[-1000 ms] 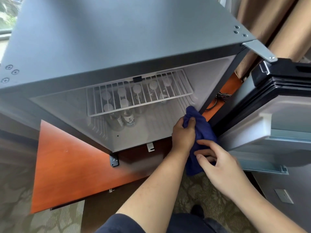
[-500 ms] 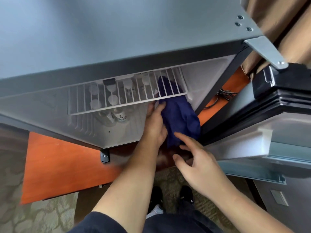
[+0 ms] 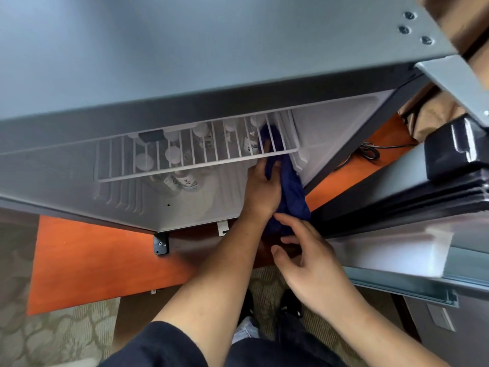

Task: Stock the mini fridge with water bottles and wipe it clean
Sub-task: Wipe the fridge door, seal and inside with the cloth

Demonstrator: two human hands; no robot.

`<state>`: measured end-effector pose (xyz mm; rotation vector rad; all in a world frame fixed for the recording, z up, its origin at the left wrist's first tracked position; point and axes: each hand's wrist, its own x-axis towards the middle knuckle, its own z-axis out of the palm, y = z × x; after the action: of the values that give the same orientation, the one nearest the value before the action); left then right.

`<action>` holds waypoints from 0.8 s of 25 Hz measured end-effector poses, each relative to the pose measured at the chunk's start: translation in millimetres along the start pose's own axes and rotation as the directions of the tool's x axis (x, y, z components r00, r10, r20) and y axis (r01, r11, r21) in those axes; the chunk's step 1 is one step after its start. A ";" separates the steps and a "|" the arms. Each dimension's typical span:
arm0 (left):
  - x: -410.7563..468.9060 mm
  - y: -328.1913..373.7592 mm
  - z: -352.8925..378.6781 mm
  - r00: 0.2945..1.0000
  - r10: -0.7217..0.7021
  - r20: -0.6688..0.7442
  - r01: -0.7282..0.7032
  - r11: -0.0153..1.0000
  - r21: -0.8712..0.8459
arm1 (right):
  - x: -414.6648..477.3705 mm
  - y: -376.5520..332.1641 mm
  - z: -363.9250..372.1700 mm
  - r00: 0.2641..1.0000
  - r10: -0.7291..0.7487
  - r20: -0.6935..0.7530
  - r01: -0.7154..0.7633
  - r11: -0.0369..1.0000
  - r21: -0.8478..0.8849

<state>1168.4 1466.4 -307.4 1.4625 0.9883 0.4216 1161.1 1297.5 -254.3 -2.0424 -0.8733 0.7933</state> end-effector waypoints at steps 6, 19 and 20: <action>5.6 -87.9 15.8 0.959 -0.211 0.187 0.179 0.969 0.171 | 13.8 14.0 7.1 0.996 0.087 0.012 -0.087 0.996 -0.003; -45.5 -85.6 -25.8 0.847 -0.245 0.471 0.148 0.961 0.234 | -16.1 19.6 40.8 0.983 0.182 0.034 -0.182 0.983 -0.002; -51.5 -84.4 -27.0 0.888 -0.206 0.411 0.108 0.962 0.249 | -20.6 17.1 42.6 0.986 0.162 0.043 -0.162 0.987 -0.008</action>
<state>1091.8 1432.9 -366.7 1.5698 0.7982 -0.1411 1122.3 1290.2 -285.4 -2.1270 -0.7401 0.9281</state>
